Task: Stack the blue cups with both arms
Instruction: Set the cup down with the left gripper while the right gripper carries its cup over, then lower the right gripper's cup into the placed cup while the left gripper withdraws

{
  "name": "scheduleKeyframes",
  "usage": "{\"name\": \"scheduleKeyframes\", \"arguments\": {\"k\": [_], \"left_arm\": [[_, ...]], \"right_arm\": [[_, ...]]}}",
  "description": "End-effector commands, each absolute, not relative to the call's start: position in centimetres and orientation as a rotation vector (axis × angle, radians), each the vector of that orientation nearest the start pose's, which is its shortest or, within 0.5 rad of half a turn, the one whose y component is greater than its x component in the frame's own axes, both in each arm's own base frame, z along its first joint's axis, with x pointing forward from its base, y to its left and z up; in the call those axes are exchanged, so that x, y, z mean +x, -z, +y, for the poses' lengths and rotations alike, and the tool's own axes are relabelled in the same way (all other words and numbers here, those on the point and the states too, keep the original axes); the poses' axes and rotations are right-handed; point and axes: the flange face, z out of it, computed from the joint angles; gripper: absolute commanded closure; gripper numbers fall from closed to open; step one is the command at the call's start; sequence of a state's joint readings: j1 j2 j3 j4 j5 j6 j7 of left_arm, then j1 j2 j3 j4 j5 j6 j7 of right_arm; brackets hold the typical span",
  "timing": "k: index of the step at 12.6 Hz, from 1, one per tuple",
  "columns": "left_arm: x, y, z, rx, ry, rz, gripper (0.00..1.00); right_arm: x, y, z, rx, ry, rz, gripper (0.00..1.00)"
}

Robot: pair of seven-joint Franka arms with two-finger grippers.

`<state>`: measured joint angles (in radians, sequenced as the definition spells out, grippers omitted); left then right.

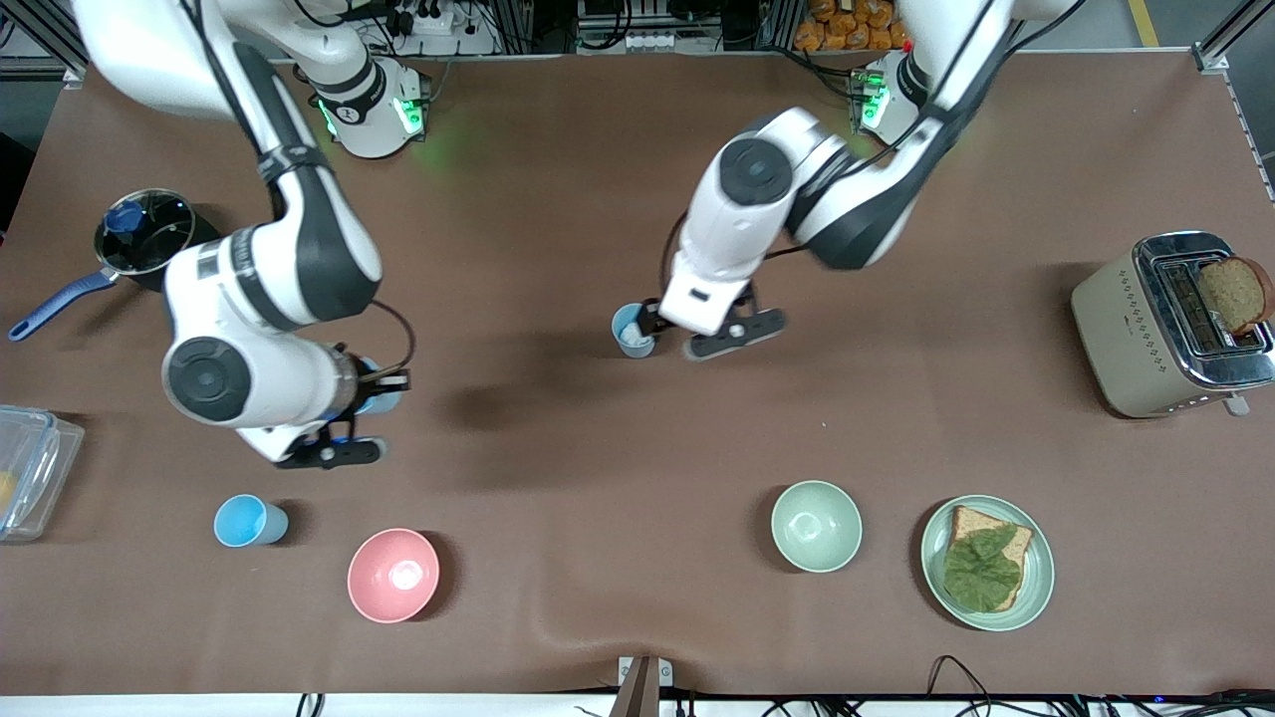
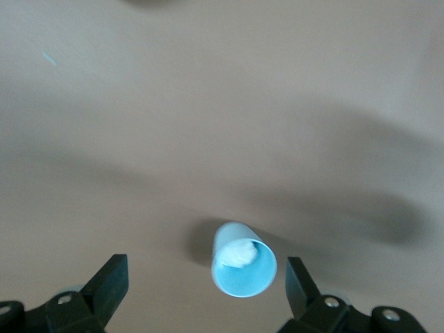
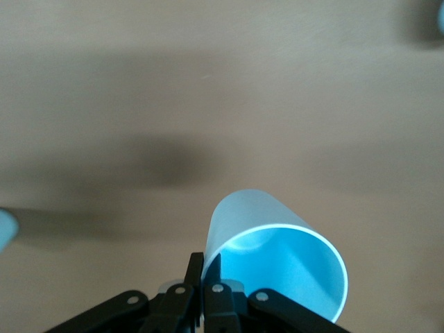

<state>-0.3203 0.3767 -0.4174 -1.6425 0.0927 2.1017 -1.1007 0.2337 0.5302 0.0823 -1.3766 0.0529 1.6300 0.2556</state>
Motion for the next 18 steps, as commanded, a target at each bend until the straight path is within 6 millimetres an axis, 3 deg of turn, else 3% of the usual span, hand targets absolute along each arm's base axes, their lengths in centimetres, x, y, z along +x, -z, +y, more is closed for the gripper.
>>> {"name": "scheduleKeyframes", "arguments": {"k": [1, 4, 6, 9, 12, 15, 18], "left_arm": [[52.7, -48.0, -35.7, -3.159, 0.117, -0.492, 0.0], [54.4, -52.4, -28.6, -3.13, 0.147, -0.45, 0.0], [55.2, -54.0, -24.5, -3.109, 0.15, -0.433, 0.0], [56.3, -55.3, -18.9, -3.091, 0.137, -0.367, 0.0], [57.2, -54.8, -14.5, -3.077, 0.077, -0.311, 0.0], [57.6, -53.6, -14.0, -3.074, 0.041, -0.319, 0.0], [58.0, -53.5, -12.6, -3.071, 0.038, -0.355, 0.0]], "right_arm": [[61.6, -40.4, 27.1, -3.073, -0.484, 0.04, 1.0], [57.4, -40.8, 35.7, -3.063, -0.497, 0.105, 1.0], [54.8, -41.4, 40.7, -3.06, -0.444, 0.164, 1.0], [50.9, -40.1, 47.4, -3.066, -0.373, 0.237, 1.0], [50.4, -38.5, 50.0, -3.034, -0.302, 0.287, 1.0], [49.7, -35.7, 52.3, -3.04, -0.249, 0.258, 1.0], [50.2, -33.7, 53.3, -3.067, -0.225, 0.257, 1.0]]}}
